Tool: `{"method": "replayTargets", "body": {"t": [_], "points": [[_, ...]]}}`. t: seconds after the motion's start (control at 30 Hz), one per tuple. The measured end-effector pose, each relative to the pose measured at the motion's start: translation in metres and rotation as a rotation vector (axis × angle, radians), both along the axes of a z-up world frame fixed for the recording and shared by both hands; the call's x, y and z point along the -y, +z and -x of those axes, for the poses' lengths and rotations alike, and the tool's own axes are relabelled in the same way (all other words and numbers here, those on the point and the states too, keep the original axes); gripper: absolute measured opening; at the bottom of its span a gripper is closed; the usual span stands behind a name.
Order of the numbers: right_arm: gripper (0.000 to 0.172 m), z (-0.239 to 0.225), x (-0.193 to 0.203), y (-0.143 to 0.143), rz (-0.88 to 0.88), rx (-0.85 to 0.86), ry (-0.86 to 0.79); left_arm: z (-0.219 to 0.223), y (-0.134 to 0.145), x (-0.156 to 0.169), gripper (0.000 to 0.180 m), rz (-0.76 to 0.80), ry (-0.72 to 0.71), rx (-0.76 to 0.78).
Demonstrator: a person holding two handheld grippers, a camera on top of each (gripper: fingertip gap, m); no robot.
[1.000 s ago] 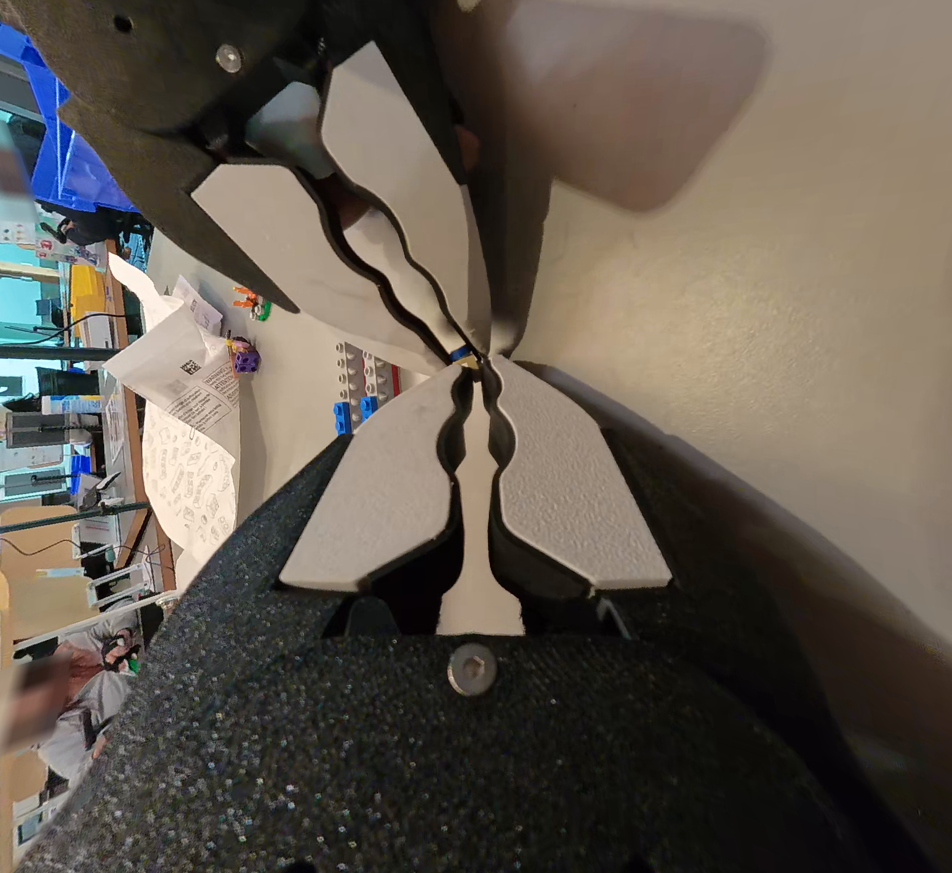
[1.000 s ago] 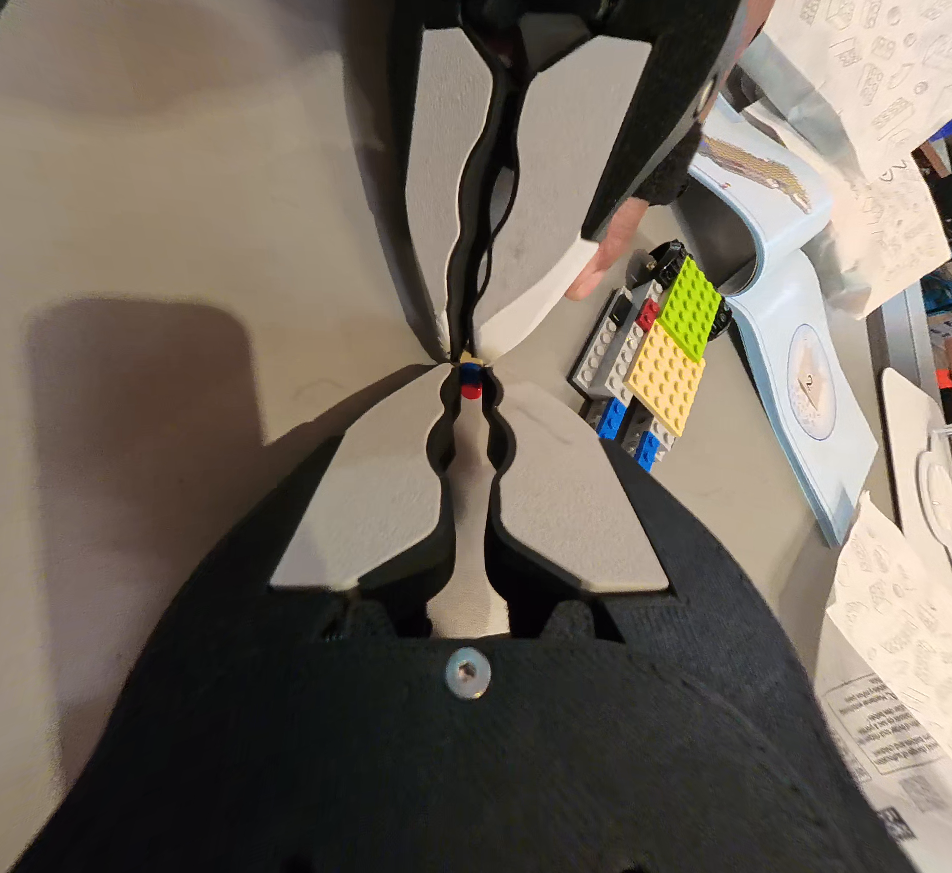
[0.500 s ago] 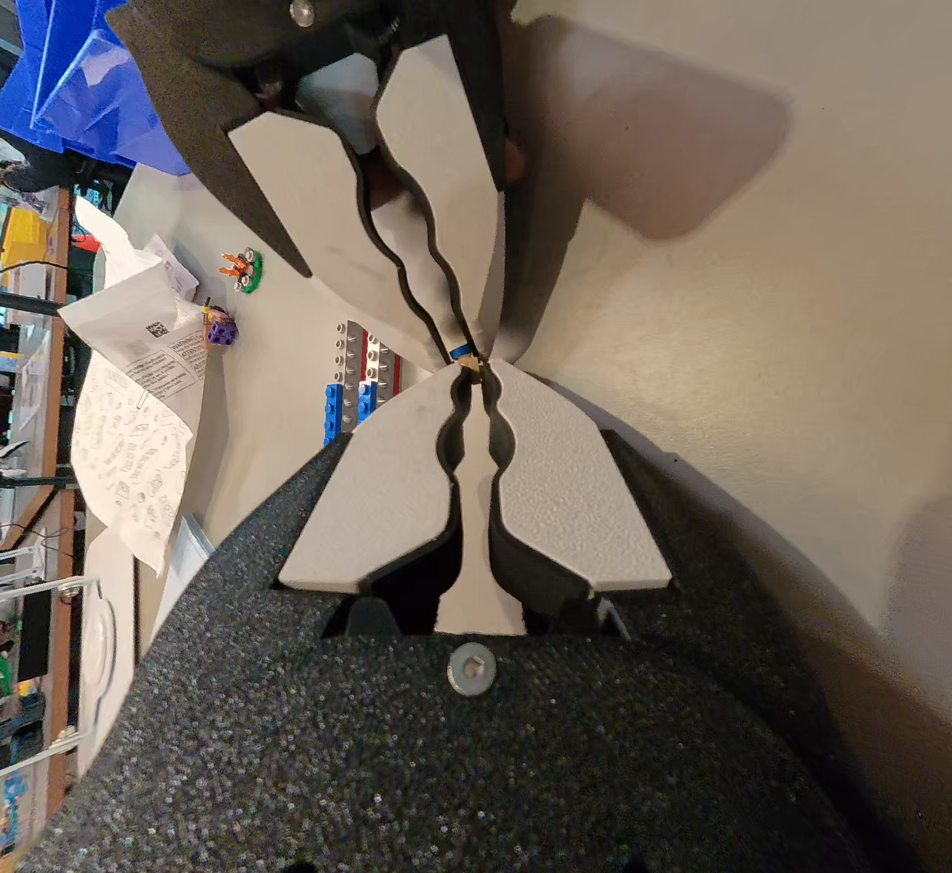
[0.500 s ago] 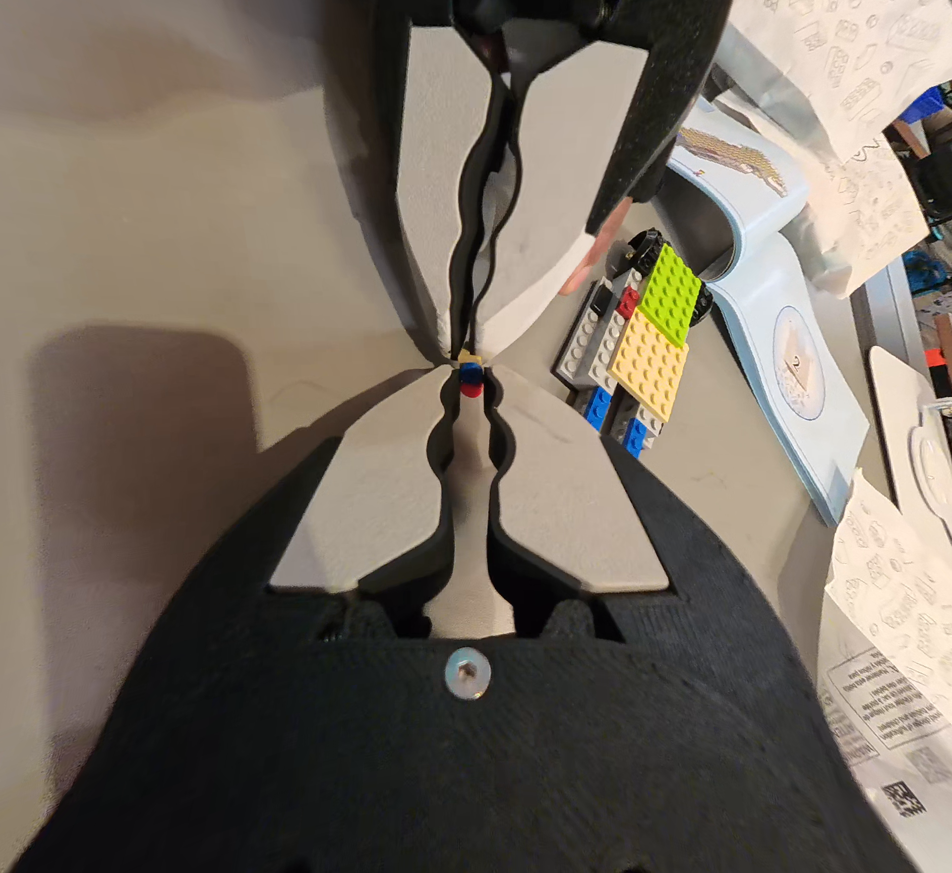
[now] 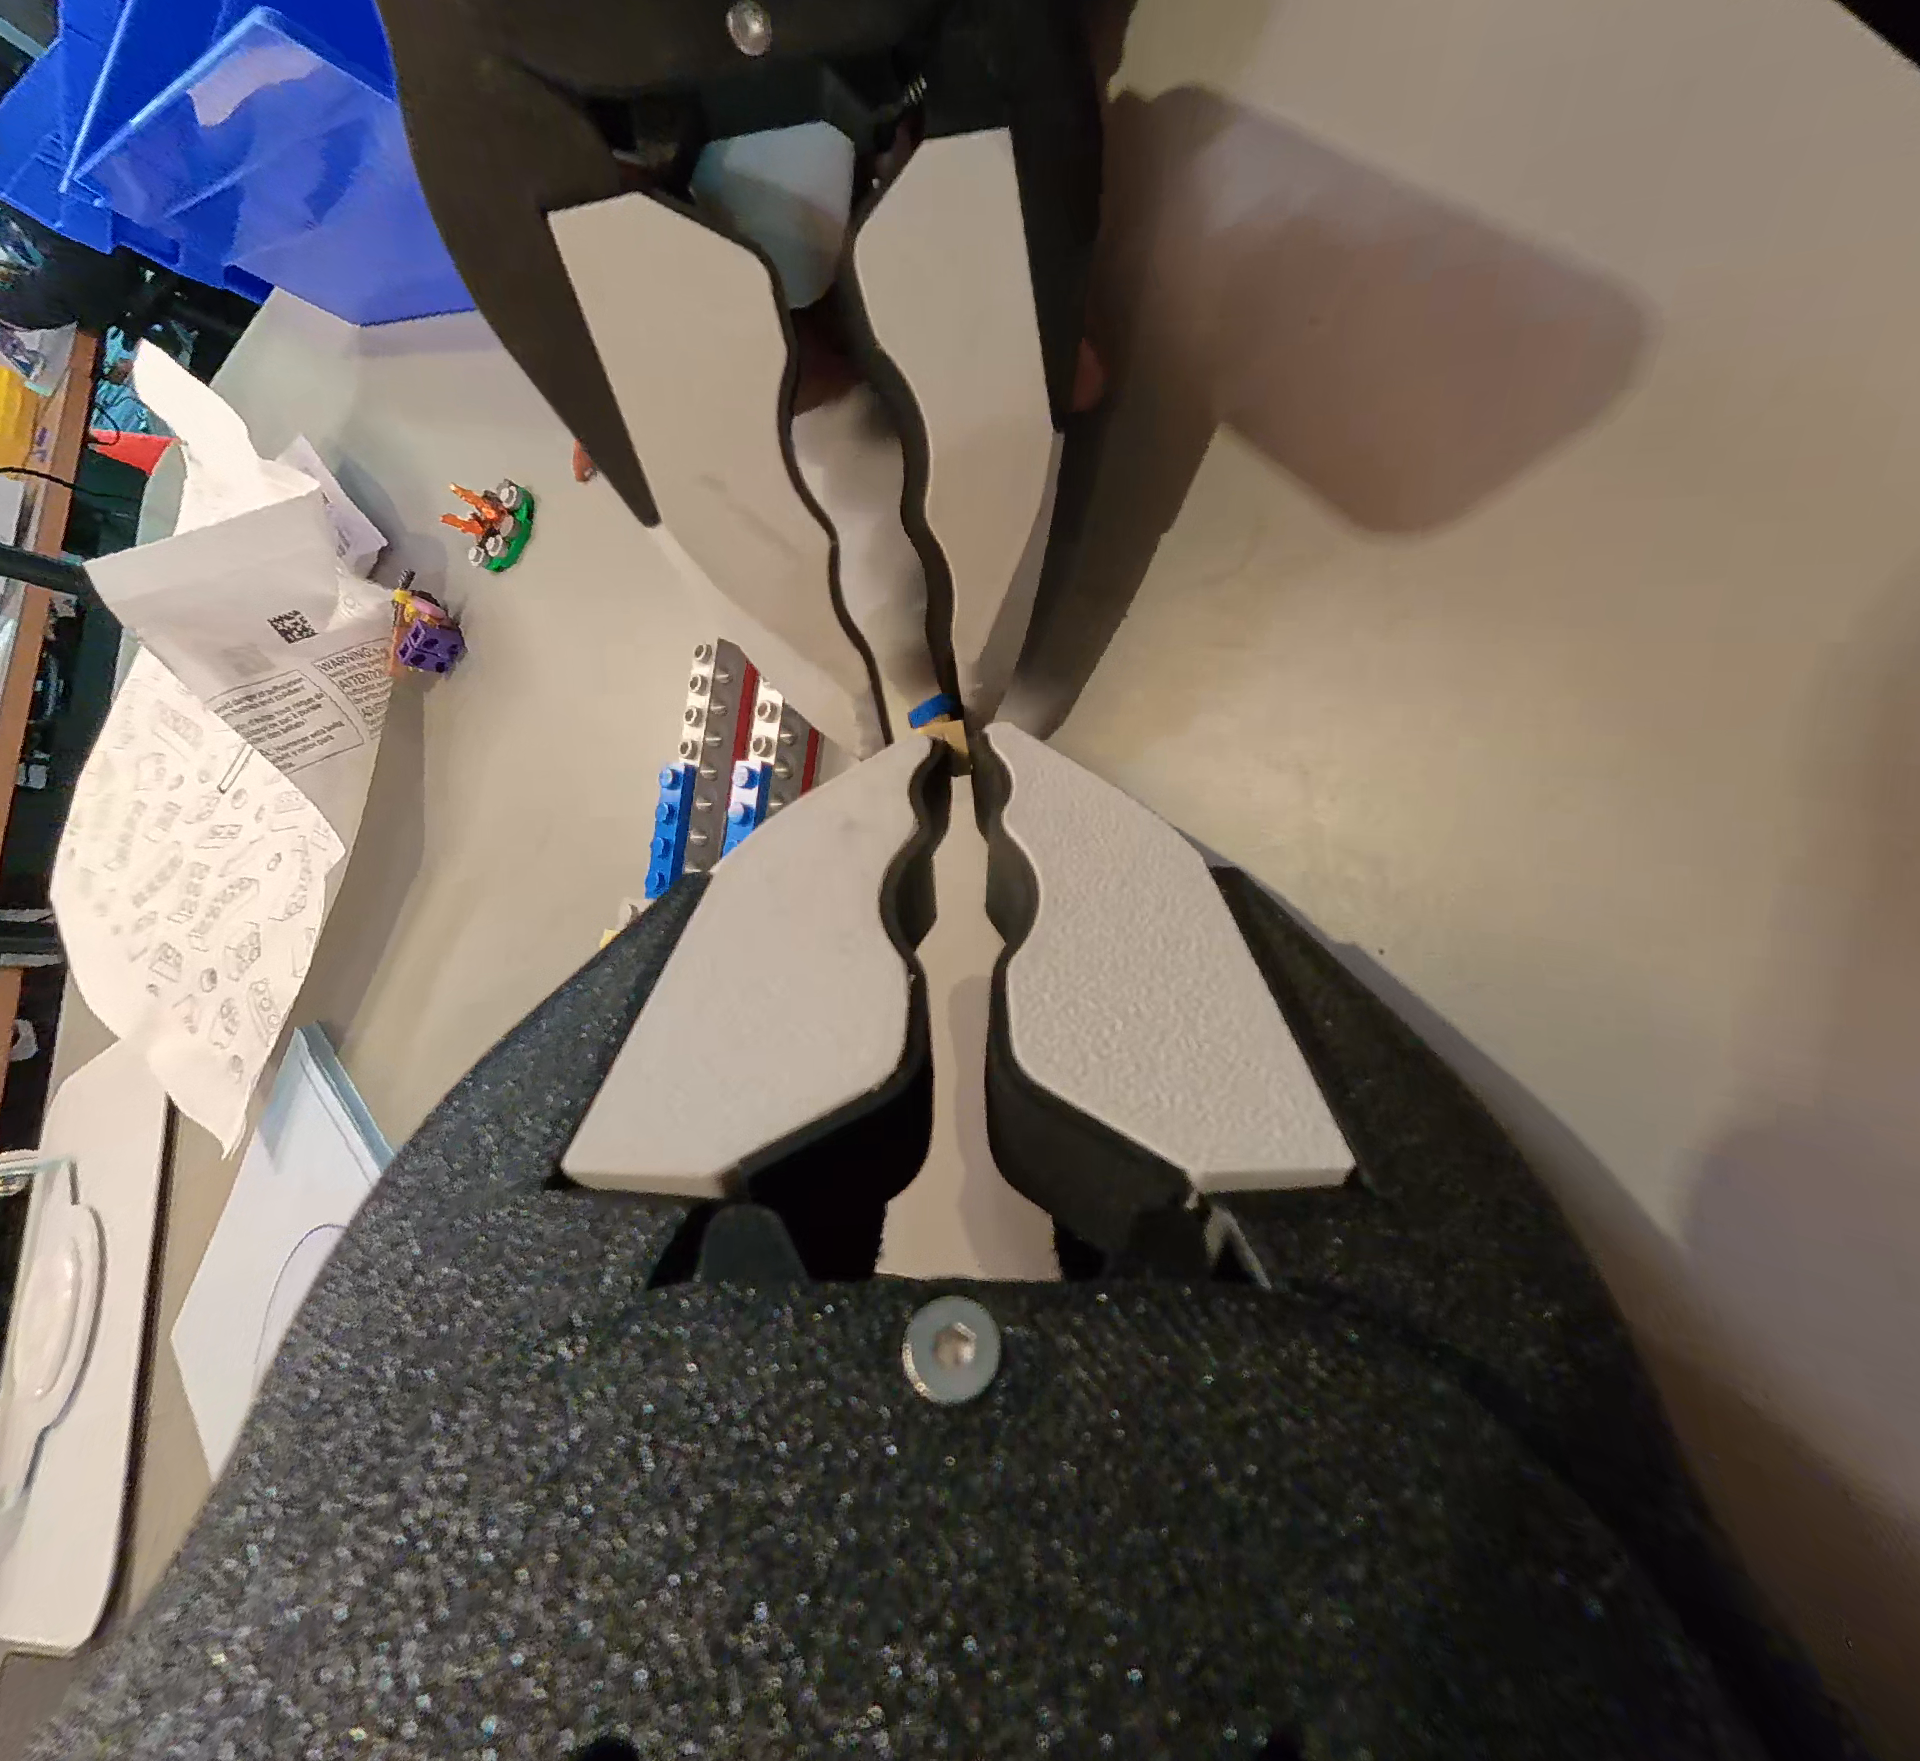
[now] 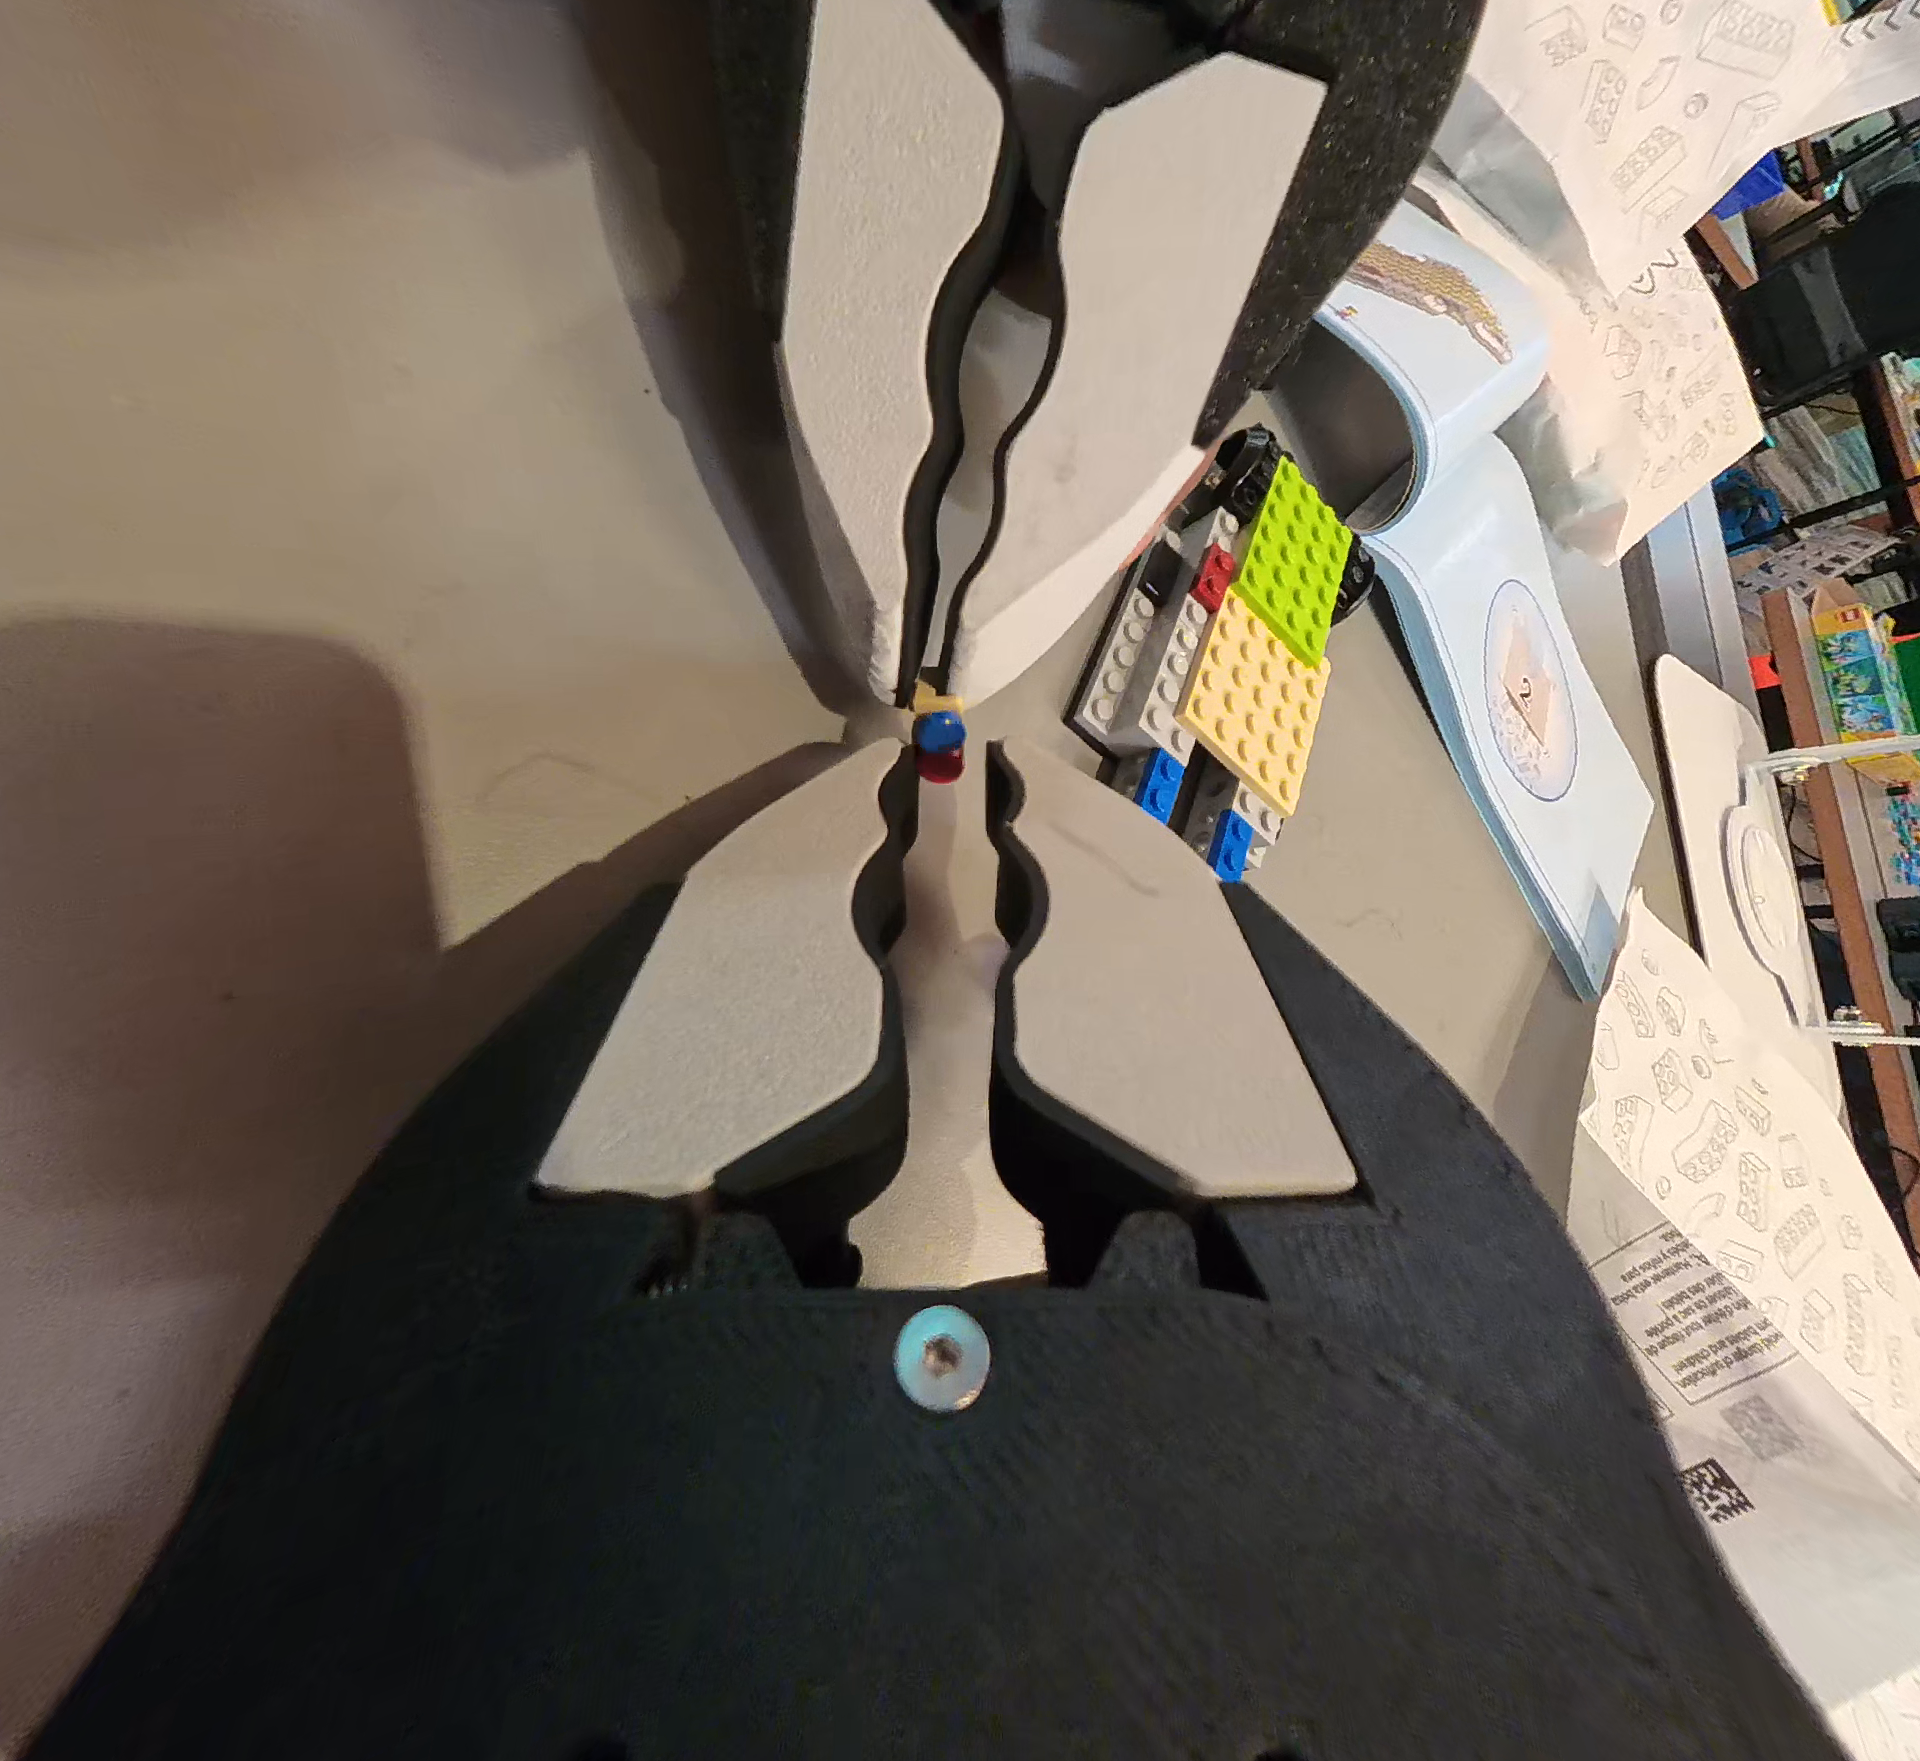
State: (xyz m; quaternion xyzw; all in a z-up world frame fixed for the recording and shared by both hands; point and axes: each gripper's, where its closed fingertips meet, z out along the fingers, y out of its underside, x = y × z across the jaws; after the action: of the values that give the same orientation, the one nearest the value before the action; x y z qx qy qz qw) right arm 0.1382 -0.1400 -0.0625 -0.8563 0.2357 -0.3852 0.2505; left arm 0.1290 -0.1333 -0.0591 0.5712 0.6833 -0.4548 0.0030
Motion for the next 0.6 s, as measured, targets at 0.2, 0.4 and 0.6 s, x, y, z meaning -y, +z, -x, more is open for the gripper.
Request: {"method": "replayTargets", "body": {"t": [0.2,0.4,0.6], "points": [[0.008,0.001,-0.002,-0.002,0.013,-0.01,0.015,0.001,-0.001,-0.001,0.003,-0.016,-0.006,-0.017],[0.008,0.007,-0.011,-0.004,-0.047,-0.071,0.058,0.005,-0.003,-0.009,0.003,0.02,-0.08,0.06],[0.008,0.011,-0.014,-0.005,-0.091,-0.114,0.078,0.007,-0.004,-0.012,0.003,0.036,-0.103,0.089]]}}
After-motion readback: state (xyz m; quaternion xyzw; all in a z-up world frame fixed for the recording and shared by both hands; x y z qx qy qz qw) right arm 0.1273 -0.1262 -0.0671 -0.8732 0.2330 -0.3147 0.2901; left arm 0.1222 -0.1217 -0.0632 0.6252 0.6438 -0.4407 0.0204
